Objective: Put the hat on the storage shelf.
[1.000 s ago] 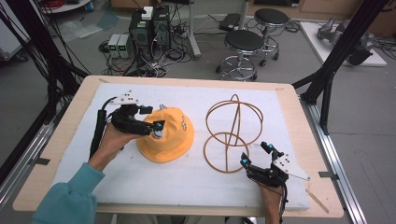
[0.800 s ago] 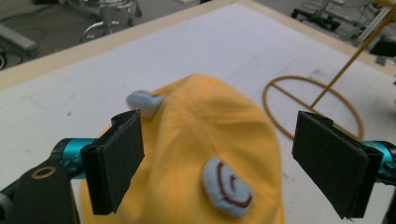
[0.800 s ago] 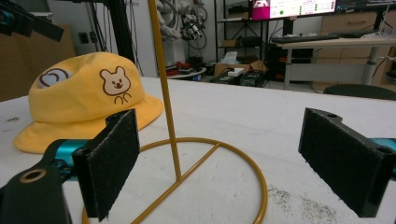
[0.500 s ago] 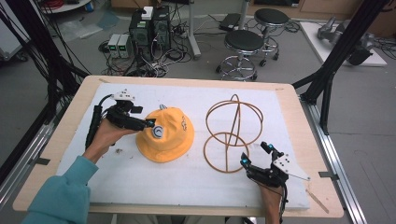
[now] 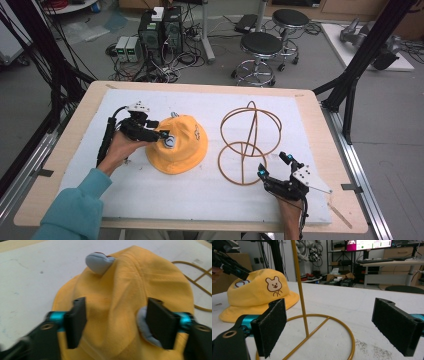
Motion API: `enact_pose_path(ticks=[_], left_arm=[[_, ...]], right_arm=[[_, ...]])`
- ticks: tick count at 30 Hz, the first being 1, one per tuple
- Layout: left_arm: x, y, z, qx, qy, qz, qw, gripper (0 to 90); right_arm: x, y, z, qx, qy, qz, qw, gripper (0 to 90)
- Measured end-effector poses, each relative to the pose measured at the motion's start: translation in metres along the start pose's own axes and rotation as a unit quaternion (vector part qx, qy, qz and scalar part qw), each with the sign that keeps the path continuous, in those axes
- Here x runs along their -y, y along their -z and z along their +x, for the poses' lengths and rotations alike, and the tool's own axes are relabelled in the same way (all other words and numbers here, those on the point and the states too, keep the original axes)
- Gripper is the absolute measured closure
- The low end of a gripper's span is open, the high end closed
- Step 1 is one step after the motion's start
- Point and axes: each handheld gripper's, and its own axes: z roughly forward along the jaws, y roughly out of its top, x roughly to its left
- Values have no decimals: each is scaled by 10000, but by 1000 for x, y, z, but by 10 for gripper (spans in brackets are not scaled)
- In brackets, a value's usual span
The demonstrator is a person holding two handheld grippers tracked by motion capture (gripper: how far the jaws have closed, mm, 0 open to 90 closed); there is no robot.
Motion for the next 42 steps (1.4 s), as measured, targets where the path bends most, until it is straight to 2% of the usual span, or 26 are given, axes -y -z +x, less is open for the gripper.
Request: enact_pose_path(ticks=[1,2,4,6,7,8,10,12,14,15,18,24,31,35,37,42], left_arm=[[1,0,0,78,-38,-39,10000,391],[3,-2,-1,86,-58,-10,9999,476],[4,-5,-2,63,-4,84,9999,538],[5,-7,-2,80,8,134,9999,566],[6,-9,-2,43,20,153,9999,566],[9,-11,-1,-19,-11,157,9999,607],[11,-11,0,-59,20,129,9999,718],[11,-12,0,-15,56,91,9999,735],[10,-10,-2,-56,-34,-1,10000,835],[10,-10,-2,-56,-34,-1,10000,852],[10,-9,-3,-79,8,2,10000,875],[9,-6,-7,-225,-197,-37,9995,883],[5,4,-9,-156,-147,-286,9994,883],[1,15,-8,-117,-18,-550,9984,884],[-4,21,-9,-169,-74,-558,9983,884],[-22,42,-14,-206,-164,-795,9965,884]], right_arm=[[0,0,0,0,0,0,10000,115],[0,0,0,1,2,-1,10000,115],[0,0,0,0,-6,-3,10000,114],[0,0,0,2,-5,-1,10000,114],[0,0,0,2,-5,-1,10000,114],[0,0,0,4,5,-2,10000,114],[0,0,0,3,-1,-5,10000,115],[0,0,0,1,-2,-5,10000,115],[0,0,0,-1,-9,-6,10000,115],[0,0,0,-1,-9,-6,10000,115],[0,0,0,2,-10,-7,10000,115],[0,0,0,0,-6,-16,10000,115],[0,0,0,-3,3,-26,10000,115],[0,0,0,-4,-1,-21,10000,115],[0,0,0,-10,-21,-3,10000,115],[0,0,0,6,-9,16,10000,115]])
